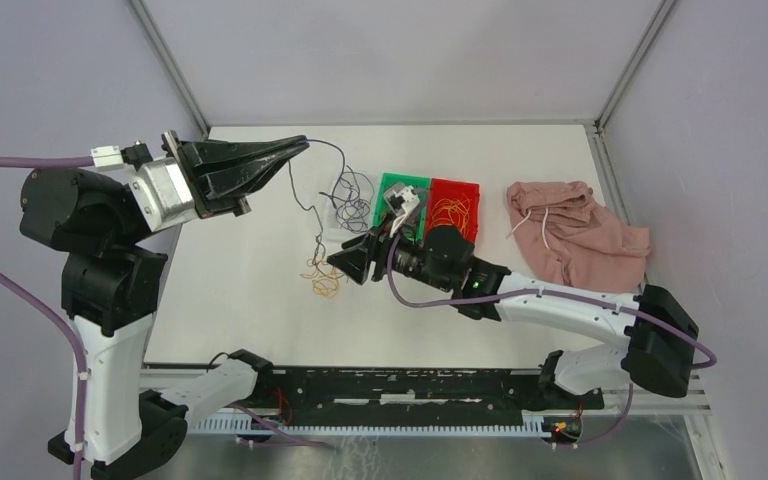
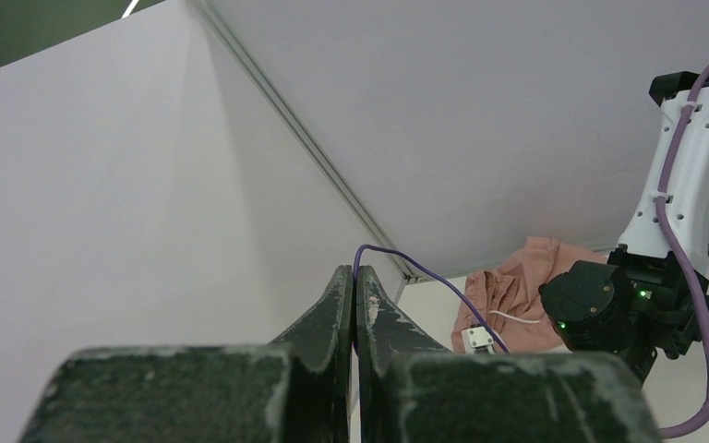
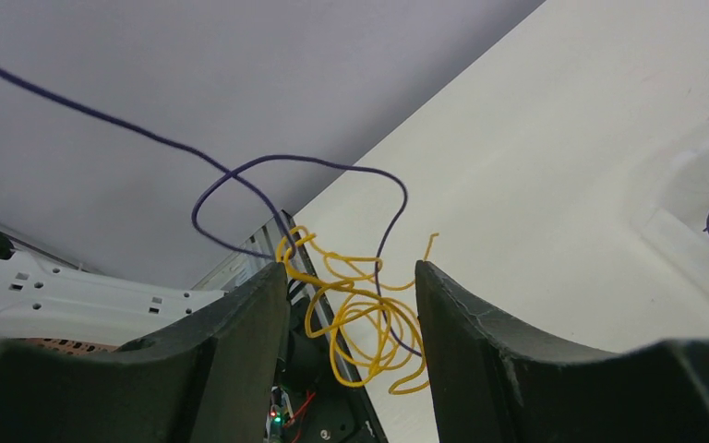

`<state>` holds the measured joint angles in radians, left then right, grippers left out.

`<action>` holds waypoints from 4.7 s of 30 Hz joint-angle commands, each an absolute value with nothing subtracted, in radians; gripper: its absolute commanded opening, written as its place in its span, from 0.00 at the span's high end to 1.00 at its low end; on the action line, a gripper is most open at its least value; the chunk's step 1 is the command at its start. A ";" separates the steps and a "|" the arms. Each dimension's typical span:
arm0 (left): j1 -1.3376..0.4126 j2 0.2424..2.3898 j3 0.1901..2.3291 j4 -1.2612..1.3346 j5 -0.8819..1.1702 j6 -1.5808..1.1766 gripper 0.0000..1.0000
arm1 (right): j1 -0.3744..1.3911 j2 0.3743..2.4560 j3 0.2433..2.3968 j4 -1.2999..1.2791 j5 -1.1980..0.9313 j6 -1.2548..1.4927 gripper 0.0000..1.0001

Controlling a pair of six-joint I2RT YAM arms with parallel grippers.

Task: Untangle the cables
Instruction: Untie the cable, then place the cable in the bin.

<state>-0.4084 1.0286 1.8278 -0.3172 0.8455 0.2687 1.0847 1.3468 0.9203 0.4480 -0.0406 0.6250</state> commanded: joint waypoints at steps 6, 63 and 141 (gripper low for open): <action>-0.412 1.028 1.836 -0.275 0.856 0.218 0.97 | 1.091 1.382 0.992 0.520 -0.070 0.662 0.40; -0.411 1.108 1.973 -0.195 0.876 0.025 0.97 | 1.102 1.496 1.021 0.402 -0.084 0.559 0.43; -0.410 1.420 1.719 0.054 0.251 0.618 0.97 | 0.983 1.028 0.610 0.094 0.390 0.546 0.26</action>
